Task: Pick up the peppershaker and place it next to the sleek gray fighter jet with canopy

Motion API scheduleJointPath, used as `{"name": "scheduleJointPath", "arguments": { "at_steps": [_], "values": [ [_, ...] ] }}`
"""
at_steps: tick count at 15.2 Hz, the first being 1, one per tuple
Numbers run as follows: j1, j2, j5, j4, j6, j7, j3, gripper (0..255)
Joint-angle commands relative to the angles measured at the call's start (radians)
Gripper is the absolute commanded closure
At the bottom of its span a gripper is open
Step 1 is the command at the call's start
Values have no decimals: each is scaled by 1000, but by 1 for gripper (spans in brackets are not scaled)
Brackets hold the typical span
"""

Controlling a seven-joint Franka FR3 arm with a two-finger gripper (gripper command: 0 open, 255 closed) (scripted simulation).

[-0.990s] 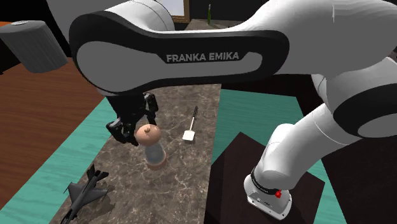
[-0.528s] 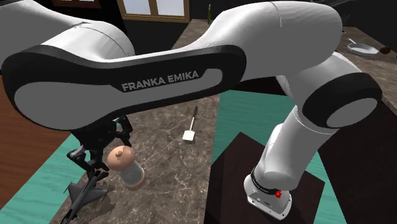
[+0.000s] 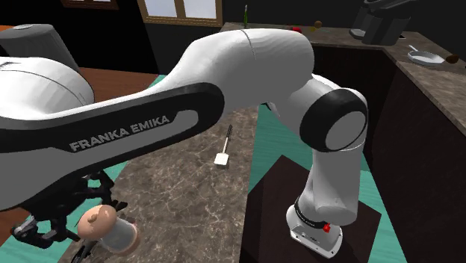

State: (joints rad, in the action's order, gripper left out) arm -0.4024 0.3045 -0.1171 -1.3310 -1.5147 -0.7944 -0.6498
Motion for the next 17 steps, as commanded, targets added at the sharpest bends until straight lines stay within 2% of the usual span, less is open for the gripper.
{"name": "scheduleJointPath", "arguments": {
  "at_steps": [1,5,10,17],
  "values": [
    [-66,106,-59,121,30,-45,0,255],
    [-234,322,-164,433,132,-97,27,255],
    [-191,283,-144,292,34,-99,22,255],
    [-152,256,-132,148,-79,-101,18,255]
  ]
}}
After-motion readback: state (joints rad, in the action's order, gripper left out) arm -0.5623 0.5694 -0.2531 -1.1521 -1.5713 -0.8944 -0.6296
